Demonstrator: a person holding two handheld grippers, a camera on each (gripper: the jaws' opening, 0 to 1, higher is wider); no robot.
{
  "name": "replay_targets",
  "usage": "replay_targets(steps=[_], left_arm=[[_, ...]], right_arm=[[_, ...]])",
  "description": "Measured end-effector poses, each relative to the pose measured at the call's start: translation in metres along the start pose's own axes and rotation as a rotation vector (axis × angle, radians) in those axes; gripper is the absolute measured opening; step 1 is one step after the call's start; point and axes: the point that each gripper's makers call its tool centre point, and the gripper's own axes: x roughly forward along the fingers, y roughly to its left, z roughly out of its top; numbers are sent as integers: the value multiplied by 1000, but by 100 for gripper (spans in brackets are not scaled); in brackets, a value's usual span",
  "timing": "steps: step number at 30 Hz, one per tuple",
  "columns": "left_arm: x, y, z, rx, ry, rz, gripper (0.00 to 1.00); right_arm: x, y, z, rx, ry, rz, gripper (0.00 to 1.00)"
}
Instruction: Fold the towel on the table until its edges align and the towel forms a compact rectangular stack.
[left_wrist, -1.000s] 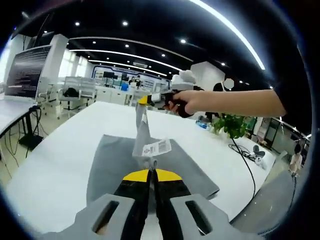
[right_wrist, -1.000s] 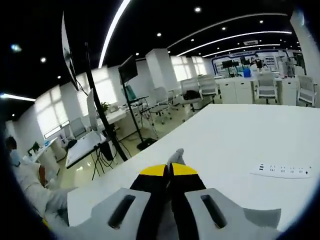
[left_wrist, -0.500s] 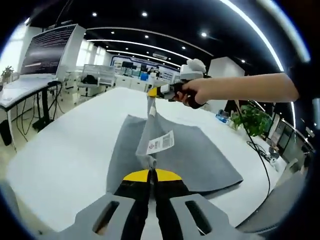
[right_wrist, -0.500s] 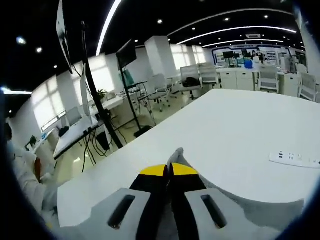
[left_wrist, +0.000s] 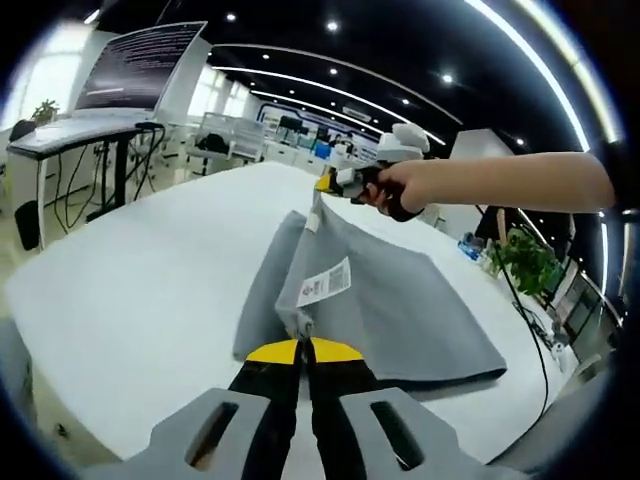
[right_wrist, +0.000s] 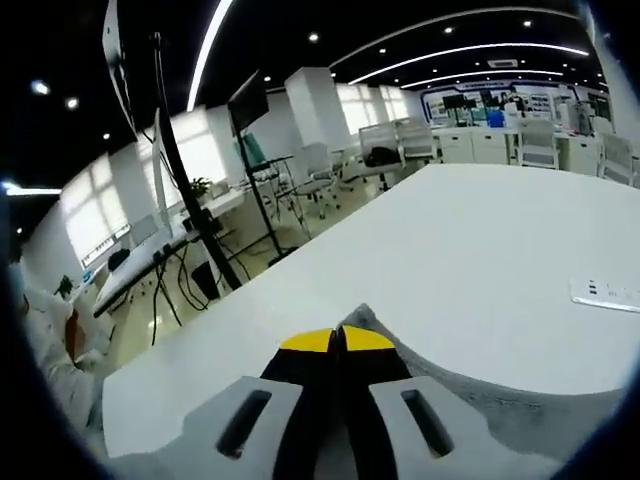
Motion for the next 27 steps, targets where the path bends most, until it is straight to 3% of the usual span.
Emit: replay_targets(steps=[4, 9, 16, 20, 23, 27], left_arm=[[1, 5, -3, -36, 4, 8, 1], [0, 6, -3, -26, -2, 6, 1], [-2, 9, -7, -33, 9, 17, 2], [-1, 9, -9, -20, 23, 44, 2], [-2, 14, -15, 0, 55, 98, 1], [-2, 13, -17, -7, 63, 97, 2]], right_arm=[[7, -2, -8, 19, 11, -4, 0], [12, -4, -16, -7, 36, 12, 0], [15, 2, -20, -67, 52, 87, 0], [11, -5, -19, -71, 51, 85, 2], [-2, -8, -22, -86, 56, 85, 4], [-17, -19, -29, -130, 77, 79, 5]])
